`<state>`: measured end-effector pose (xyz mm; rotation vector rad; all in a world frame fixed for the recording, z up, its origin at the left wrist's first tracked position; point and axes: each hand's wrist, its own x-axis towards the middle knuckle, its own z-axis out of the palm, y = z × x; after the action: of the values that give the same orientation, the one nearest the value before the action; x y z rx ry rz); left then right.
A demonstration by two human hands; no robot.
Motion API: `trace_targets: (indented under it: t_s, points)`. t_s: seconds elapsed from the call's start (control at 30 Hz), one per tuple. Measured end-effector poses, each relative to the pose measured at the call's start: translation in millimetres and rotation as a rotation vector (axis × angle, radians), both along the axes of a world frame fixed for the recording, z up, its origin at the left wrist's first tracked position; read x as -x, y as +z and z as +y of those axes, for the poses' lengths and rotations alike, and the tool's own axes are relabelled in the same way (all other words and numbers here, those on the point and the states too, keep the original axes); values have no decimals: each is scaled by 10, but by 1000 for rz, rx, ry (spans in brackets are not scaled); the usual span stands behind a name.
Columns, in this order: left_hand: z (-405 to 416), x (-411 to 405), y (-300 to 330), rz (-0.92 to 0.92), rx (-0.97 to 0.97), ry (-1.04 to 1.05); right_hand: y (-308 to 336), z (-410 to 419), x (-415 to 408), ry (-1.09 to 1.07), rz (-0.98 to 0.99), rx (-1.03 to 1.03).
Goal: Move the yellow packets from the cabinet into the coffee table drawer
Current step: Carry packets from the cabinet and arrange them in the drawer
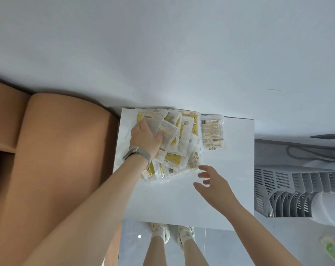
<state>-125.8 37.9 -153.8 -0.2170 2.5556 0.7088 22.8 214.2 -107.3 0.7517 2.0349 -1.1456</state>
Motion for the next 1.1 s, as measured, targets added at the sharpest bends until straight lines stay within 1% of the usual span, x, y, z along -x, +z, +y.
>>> trace_targets:
  t_s: [0.07, 0.13, 0.2, 0.27, 0.37, 0.43, 0.53, 0.6, 0.67, 0.73, 0.8, 0.83, 0.9, 0.93, 1.0, 1.03, 1.1]
  points:
    - [41, 153, -5, -70, 37, 5, 37, 20, 78, -4, 23, 5]
    - [25, 223, 6, -86, 123, -59, 64, 36, 146, -14, 42, 12]
    - [8, 238, 61, -42, 225, -201, 76, 47, 195, -35, 61, 17]
    - [6, 226, 111, 6, 271, -323, 85, 52, 226, -59, 74, 24]
    - [-6, 194, 157, 27, 287, -367, 104, 45, 257, -84, 76, 37]
    - [-53, 149, 143, 37, 216, -307, 109, 28, 261, -83, 75, 40]
    - [-133, 70, 144, 55, 54, -170, 111, -3, 262, -70, 67, 40]
    - [-193, 3, 145, 84, -16, -77, 113, -19, 263, -44, 70, 39]
    - [-290, -65, 177, 110, -71, 37, 131, -33, 287, -5, 79, 34]
    - [-418, -136, 223, 96, -180, 184, 162, -56, 352, 42, 98, 28]
    - [-575, -243, 246, 48, -362, 381, 204, -114, 465, 82, 154, 24]
    - [-650, -313, 260, 24, -460, 483, 229, -162, 540, 100, 214, 16]
    - [-782, -460, 306, 8, -605, 632, 279, -289, 727, 132, 405, -18]
    - [-836, -525, 331, 9, -646, 678, 299, -362, 837, 188, 508, -47]
    - [-927, -638, 372, 21, -680, 744, 303, -526, 1079, 432, 666, -117]
    - [-974, -682, 367, 23, -686, 771, 271, -608, 1201, 585, 696, -149]
    - [-1072, -754, 329, -1, -690, 807, 166, -754, 1436, 886, 639, -266]
